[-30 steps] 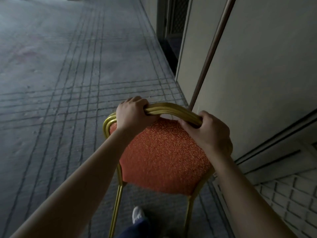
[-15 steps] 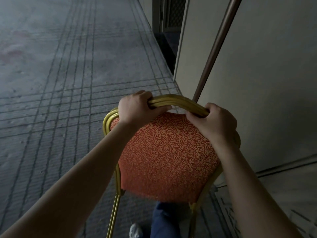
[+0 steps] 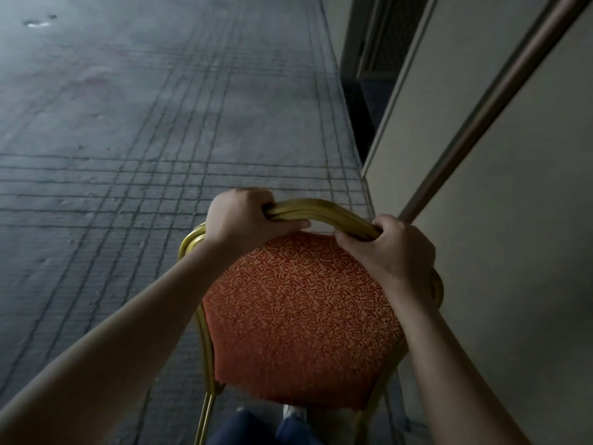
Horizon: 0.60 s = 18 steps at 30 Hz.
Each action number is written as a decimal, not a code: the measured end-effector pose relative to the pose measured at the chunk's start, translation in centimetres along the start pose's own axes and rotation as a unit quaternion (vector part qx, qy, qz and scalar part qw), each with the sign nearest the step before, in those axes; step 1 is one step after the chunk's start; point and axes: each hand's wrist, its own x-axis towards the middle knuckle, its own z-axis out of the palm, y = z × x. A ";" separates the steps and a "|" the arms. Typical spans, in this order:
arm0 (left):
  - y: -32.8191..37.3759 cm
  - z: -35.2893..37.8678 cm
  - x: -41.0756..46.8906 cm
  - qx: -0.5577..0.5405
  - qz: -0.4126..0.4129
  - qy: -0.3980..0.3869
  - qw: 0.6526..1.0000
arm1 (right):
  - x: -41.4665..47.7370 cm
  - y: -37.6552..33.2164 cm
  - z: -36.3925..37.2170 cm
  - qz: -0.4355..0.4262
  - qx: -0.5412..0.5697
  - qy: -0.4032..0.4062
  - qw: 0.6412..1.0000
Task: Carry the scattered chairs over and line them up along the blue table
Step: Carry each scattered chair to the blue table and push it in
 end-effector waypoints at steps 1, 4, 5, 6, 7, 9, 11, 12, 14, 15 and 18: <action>-1.4 -0.7 0.0 -0.001 -0.017 0.009 1.000 | 0.9 -1.4 0.6 -0.027 0.001 -0.009 1.000; -5.6 -3.2 -0.1 0.009 -0.078 0.041 0.996 | 3.4 -6.4 2.6 -0.101 0.013 -0.020 0.995; -7.0 -4.0 0.0 0.015 -0.090 0.052 0.994 | 4.2 -8.1 3.3 -0.118 0.018 -0.020 0.993; -8.3 -4.8 0.1 0.022 -0.105 0.061 0.992 | 4.9 -9.7 4.0 -0.133 0.022 -0.025 0.991; -9.7 -5.6 0.3 0.031 -0.119 0.071 0.990 | 5.5 -11.4 4.7 -0.145 0.026 -0.031 0.989; -12.8 -7.3 0.8 0.042 -0.147 0.087 0.984 | 7.0 -15.2 6.3 -0.173 0.039 -0.043 0.983; -15.9 -8.9 1.4 0.050 -0.169 0.108 0.978 | 8.4 -19.0 7.6 -0.200 0.059 -0.054 0.976; -17.6 -9.7 1.7 0.056 -0.179 0.119 0.975 | 9.1 -20.9 8.4 -0.213 0.071 -0.057 0.973; -20.7 -11.4 2.2 0.070 -0.199 0.138 0.968 | 10.2 -24.9 9.7 -0.236 0.080 -0.060 0.967; -22.4 -12.5 2.7 0.076 -0.208 0.149 0.964 | 10.9 -27.2 10.4 -0.249 0.081 -0.061 0.963; -26.8 -15.3 3.8 0.093 -0.224 0.184 0.953 | 13.1 -33.3 12.7 -0.286 0.094 -0.061 0.952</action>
